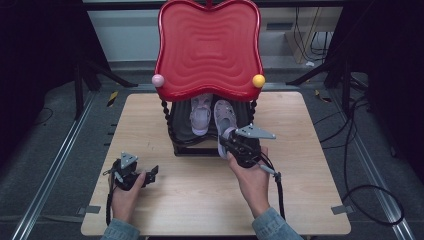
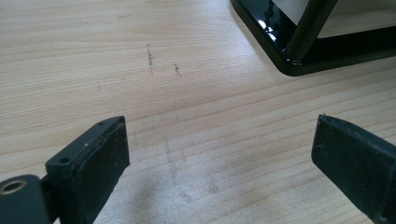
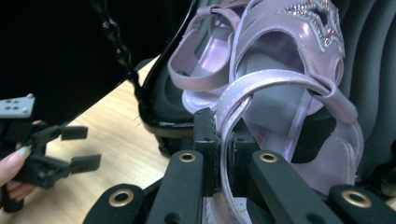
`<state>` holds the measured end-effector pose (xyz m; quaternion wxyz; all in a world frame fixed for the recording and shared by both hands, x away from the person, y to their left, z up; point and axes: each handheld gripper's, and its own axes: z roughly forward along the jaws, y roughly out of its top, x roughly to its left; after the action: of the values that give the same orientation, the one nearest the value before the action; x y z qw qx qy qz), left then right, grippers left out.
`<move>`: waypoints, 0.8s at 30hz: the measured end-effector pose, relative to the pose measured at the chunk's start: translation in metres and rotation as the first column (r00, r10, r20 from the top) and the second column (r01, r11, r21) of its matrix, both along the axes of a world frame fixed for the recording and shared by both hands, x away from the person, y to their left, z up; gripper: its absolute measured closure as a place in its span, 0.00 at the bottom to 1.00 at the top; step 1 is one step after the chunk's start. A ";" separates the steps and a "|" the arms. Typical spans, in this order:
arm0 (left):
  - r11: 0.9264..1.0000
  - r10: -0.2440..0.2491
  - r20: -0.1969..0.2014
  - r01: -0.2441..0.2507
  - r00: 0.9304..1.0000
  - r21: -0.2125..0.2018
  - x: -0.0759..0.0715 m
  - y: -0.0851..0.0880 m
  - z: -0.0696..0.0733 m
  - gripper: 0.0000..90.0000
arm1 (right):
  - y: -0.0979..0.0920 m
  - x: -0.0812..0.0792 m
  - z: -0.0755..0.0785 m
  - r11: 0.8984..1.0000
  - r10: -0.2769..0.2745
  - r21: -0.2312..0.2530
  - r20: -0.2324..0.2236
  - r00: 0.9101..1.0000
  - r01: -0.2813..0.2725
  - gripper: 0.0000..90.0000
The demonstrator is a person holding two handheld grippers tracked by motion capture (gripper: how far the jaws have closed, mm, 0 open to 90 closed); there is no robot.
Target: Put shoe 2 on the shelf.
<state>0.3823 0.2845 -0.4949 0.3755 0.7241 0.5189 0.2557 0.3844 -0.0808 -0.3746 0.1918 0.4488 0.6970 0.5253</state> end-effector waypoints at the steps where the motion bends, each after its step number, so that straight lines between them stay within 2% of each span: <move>1: 1.000 0.000 -0.001 0.000 1.000 -0.002 0.000 -0.001 0.000 0.04 | 0.001 0.002 -0.001 1.000 -0.010 0.002 0.000 1.000 0.010 0.96; 5: 1.000 0.003 -0.002 -0.003 1.000 -0.004 0.000 -0.001 0.000 0.04 | 0.009 0.010 -0.002 0.999 -0.047 -0.019 0.024 0.999 0.047 0.96; 11: 1.000 -0.005 -0.007 0.005 1.000 0.001 0.001 -0.002 -0.001 0.04 | 0.019 0.020 -0.002 0.996 -0.080 -0.022 0.046 0.996 0.081 0.96; 13: 1.000 -0.008 -0.008 0.008 1.000 0.003 0.001 -0.002 -0.001 0.04 | 0.023 0.024 -0.001 0.995 -0.096 -0.027 0.066 0.993 0.098 0.96; 24: 1.000 -0.009 -0.006 0.009 1.000 0.000 0.001 -0.003 0.000 0.04 | 0.029 0.037 0.000 0.984 -0.167 -0.036 0.107 0.980 0.172 0.96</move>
<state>0.3831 0.2819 -0.4954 0.3750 0.7272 0.5167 0.2520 0.4213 -0.0520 -0.3750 0.2816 0.4744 0.6570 0.5138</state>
